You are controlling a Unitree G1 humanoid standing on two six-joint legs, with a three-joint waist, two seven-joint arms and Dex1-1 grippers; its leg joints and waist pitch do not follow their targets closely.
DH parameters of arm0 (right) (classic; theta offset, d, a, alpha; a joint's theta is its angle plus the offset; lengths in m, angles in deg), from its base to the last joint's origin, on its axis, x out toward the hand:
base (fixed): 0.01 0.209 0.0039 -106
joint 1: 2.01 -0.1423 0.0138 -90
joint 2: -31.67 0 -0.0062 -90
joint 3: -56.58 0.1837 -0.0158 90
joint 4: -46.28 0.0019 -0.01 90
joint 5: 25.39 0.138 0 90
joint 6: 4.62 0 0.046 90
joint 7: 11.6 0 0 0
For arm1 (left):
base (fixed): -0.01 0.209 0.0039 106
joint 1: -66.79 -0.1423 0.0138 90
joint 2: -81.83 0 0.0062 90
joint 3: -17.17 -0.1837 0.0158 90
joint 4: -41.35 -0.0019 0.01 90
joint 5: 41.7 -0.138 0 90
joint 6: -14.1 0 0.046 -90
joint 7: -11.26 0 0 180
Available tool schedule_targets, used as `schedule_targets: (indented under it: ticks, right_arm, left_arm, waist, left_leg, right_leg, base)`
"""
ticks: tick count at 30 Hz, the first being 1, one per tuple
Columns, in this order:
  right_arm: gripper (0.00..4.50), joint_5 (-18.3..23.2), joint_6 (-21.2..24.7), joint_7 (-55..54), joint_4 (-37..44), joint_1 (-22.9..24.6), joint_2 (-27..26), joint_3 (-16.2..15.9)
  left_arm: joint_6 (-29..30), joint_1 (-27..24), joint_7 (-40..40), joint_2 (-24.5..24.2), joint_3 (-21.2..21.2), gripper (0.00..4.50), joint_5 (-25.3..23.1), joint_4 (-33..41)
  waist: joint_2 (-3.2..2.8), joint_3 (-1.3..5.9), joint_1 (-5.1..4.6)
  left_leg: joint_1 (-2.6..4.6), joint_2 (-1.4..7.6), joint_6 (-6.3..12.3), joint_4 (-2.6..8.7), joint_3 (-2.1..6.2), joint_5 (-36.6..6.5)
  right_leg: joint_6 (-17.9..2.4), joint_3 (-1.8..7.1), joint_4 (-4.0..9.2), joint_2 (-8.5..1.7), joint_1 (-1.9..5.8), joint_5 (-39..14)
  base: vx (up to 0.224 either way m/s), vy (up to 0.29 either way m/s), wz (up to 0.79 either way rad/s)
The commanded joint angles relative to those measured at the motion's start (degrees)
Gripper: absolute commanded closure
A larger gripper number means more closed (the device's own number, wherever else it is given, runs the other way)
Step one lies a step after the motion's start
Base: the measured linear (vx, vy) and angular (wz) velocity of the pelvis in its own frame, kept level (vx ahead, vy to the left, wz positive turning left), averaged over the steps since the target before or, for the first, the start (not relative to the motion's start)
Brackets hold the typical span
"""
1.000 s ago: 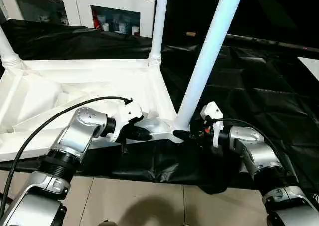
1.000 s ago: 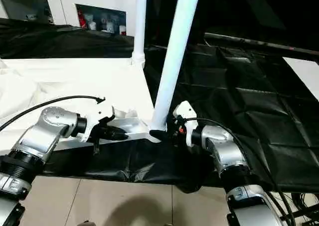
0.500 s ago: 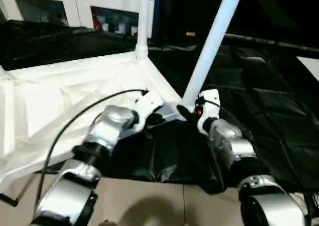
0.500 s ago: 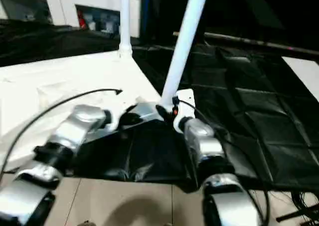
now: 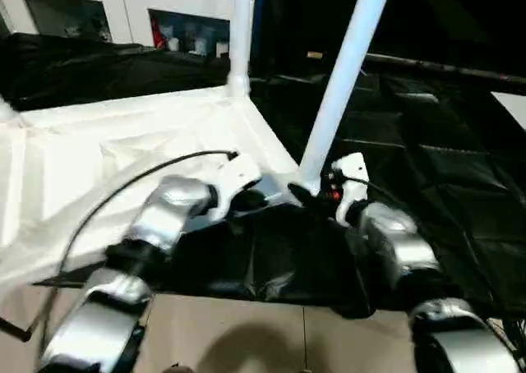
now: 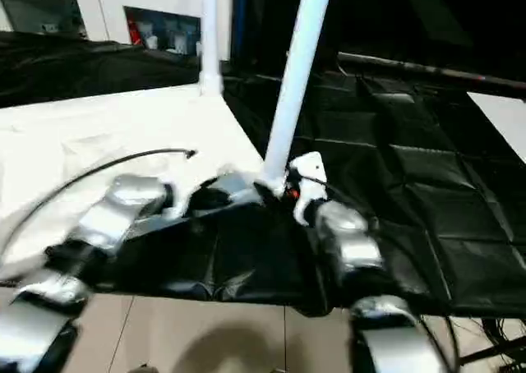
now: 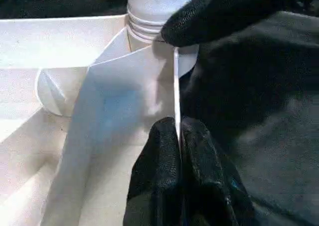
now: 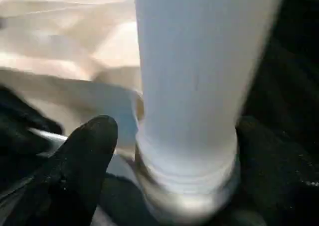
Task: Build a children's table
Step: Rotate leg to tighten
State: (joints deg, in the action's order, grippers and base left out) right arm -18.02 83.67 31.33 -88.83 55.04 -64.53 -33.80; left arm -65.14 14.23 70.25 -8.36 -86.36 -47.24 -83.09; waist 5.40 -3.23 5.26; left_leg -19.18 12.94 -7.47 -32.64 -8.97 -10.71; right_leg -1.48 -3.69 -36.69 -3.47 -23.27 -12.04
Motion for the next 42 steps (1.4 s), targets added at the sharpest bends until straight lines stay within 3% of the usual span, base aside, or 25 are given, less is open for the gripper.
schedule_targets:
  ticks: [1, 7, 18, 29, 35, 39, 40, 42]
  right_arm:
    - [0.61, 1.12, 0.53, 5.31, 2.35, 0.59, 1.18, -1.71]
    - [0.61, 1.04, 1.52, 13.44, 3.04, 1.54, 4.52, -3.55]
    - [1.65, -0.43, -0.37, 14.5, 1.26, 0.67, 5.41, -4.56]
    - [1.76, 0.56, 0.33, 13.47, 1.05, 1.13, 4.15, -3.72]
    - [1.78, -1.04, 2.13, -7.99, -4.6, -2.09, -2.19, 0.28]
    - [1.78, -0.68, 3.07, -18.2, -6.68, -4.38, -6.59, 2.28]
    - [1.78, -0.99, 2.9, -21.68, -7.38, -5.31, -8.3, 2.4]
    - [1.78, -1.89, 2.52, -23.12, -7.68, -5.83, -9.81, 1.64]
  left_arm:
    - [-1.84, -1.61, 5.29, 1.23, -0.3, 4.5, 5.33, 2.17]
    - [-1.93, -2.88, 8.9, -2.18, 0.85, 4.5, 6.45, 3.04]
    - [-1.03, -3.78, 11.5, -4.56, 1.77, 4.5, 7.38, 4.18]
    - [0.04, -3.69, 9.81, -3.7, 1.18, 4.5, 7.16, 4.54]
    - [1.11, 0.7, -3.55, 3.15, 0.86, 4.5, 3.06, -1.67]
    - [2.64, 3.78, -11.68, 7.86, 0.84, 4.5, 1.32, -5.69]
    - [2.68, 5.18, -14.92, 9.76, 0.55, 4.5, 0.47, -7.58]
    - [2.95, 5.96, -16.17, 11.13, 0.15, 4.5, 0.03, -8.7]
  waist:
    - [0.08, 3.46, 0.17]
    - [0.32, 3.42, 0.45]
    - [0.44, 3.43, 0.13]
    - [0.42, 3.41, 0.08]
    - [0.42, 3.45, -0.13]
    - [0.47, 3.69, 0.0]
    - [0.05, 3.73, 0.0]
    - [0.25, 3.81, 0.12]
  left_leg:
    - [-0.66, 0.28, 4.58, 2.94, -0.98, -5.39]
    - [-0.74, 0.18, 4.14, 3.02, -0.96, -5.66]
    - [-0.8, 0.12, 3.75, 3.02, -0.96, -4.94]
    - [-0.78, 0.11, 3.72, 3.02, -0.97, -5.1]
    - [-0.5, 0.01, 1.64, 3.18, -0.94, -4.85]
    - [-0.76, -0.05, 1.84, 2.99, -0.95, -3.4]
    - [-0.73, -0.12, 1.87, 2.97, -0.95, -2.91]
    - [-0.63, -0.23, 1.91, 2.9, -1.03, -2.41]
  right_leg:
    - [-11.41, 2.86, 4.45, -4.06, 3.66, -5.2]
    - [-10.89, 2.85, 4.57, -4.02, 3.66, -6.99]
    - [-10.51, 2.81, 4.48, -3.94, 3.61, -7.12]
    - [-10.62, 2.8, 4.51, -3.92, 3.6, -7.52]
    - [-9.5, 2.81, 4.74, -3.88, 3.34, -10.15]
    - [-9.5, 2.91, 4.31, -3.98, 3.65, -6.44]
    - [-9.59, 2.94, 4.21, -3.91, 3.6, -5.4]
    - [-9.83, 2.89, 4.12, -3.77, 3.68, -3.27]
  base:
    - [0.0, 0.0, 0.0]
    - [0.0, 0.0, 0.0]
    - [0.0, 0.0, 0.0]
    - [0.0, 0.0, 0.0]
    - [0.0, 0.0, 0.0]
    - [0.0, 0.0, 0.0]
    - [0.0, 0.0, 0.0]
    - [0.0, 0.0, 0.0]
